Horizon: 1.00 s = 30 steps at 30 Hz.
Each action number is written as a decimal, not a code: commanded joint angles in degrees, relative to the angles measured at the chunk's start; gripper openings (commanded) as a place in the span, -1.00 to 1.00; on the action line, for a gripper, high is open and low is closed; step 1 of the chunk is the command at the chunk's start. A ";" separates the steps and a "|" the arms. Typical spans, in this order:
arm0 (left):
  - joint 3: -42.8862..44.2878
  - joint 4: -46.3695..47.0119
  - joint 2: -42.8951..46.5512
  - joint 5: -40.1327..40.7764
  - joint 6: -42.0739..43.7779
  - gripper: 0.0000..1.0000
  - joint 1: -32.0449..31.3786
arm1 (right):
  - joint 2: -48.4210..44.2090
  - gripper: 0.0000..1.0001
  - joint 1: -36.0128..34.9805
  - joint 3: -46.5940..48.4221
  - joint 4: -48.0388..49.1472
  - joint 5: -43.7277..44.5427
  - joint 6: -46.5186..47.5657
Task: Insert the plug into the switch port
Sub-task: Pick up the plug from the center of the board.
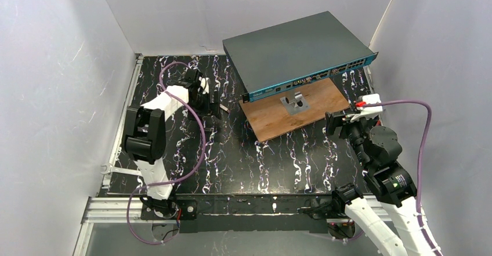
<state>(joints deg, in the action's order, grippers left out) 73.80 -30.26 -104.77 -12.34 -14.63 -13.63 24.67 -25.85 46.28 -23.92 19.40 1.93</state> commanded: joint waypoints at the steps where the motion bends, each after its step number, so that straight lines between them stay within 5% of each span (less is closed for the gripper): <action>1: 1.71 -1.47 -1.65 -5.87 0.82 0.74 0.40 | -0.20 0.85 0.26 1.44 1.07 0.39 -0.48; 23: -18.75 -2.77 15.88 -8.37 -6.57 0.65 0.31 | 0.35 0.86 0.27 0.92 1.68 -0.99 -0.95; 30: -17.57 -4.10 16.55 -2.59 -4.88 0.57 0.14 | 0.87 0.86 0.25 1.33 1.53 -1.53 -1.07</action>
<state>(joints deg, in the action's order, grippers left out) 54.74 -32.23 -89.47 -18.17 -20.43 -13.56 25.23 -25.85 46.28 -23.92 18.11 1.39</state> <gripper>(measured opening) 0.799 0.928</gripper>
